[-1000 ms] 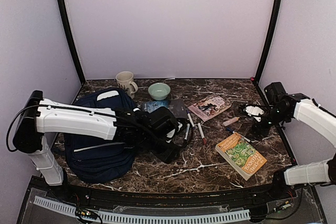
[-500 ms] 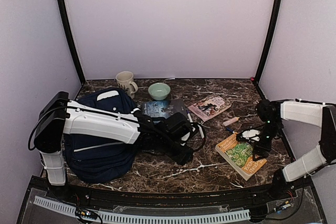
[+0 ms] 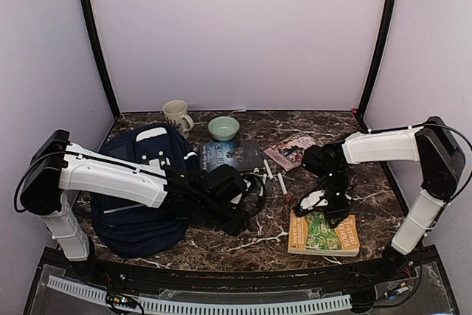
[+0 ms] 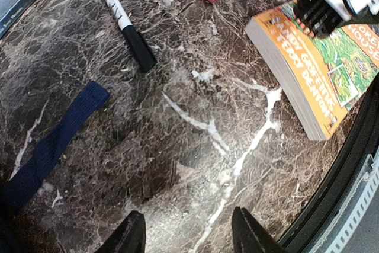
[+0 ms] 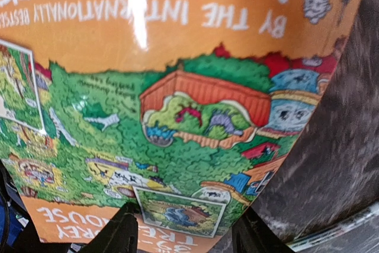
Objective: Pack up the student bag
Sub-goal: Move the book to the center of the board, then rotate the book at the center of the board.
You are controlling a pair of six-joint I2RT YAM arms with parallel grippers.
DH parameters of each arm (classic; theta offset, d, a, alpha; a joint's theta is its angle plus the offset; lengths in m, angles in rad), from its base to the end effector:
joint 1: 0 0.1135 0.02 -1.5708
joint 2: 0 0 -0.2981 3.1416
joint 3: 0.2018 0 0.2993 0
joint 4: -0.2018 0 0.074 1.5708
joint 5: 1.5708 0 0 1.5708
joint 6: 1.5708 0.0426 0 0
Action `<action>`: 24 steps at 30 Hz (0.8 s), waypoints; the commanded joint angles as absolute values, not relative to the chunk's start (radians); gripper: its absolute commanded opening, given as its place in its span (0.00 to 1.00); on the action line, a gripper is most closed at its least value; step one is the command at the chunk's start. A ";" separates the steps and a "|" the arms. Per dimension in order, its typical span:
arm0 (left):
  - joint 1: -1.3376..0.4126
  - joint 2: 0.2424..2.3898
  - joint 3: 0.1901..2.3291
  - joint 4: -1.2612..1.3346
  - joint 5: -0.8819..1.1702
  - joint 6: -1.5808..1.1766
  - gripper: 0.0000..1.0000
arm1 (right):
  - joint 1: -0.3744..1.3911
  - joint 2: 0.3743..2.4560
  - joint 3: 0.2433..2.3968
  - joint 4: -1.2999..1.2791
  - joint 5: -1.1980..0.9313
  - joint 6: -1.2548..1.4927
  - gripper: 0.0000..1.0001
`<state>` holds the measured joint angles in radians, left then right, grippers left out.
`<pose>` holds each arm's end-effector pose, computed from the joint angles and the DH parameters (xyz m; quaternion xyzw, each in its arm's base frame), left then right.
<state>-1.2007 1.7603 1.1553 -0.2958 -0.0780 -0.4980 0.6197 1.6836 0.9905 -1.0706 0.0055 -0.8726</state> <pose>0.1564 -0.3939 0.1975 0.3128 0.8905 -0.2224 0.2446 0.2404 0.1712 0.1541 0.6758 -0.7307 -0.0094 0.0959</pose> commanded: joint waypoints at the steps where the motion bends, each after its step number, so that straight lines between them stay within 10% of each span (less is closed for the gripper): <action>1: -1.204 1.671 1.096 -0.259 -0.130 -0.539 0.52 | 0.778 1.765 1.001 -0.784 -0.041 -0.812 0.52; 18: -1.150 1.840 1.240 -0.190 0.068 -0.434 0.56 | 0.755 1.232 0.817 -1.025 -0.061 -0.845 0.67; 21: -1.121 1.888 1.298 -0.128 0.137 -0.409 0.58 | 0.755 1.203 0.771 -1.087 -0.121 -0.886 0.97; 24: -1.096 1.975 1.394 -0.128 0.187 -0.412 0.59 | 0.763 1.181 0.744 -1.093 -0.163 -0.892 1.00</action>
<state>-1.1271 1.9087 1.2854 -0.1860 0.0769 -0.4393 0.7582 1.2125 0.7750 -1.0340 -0.0826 -0.8635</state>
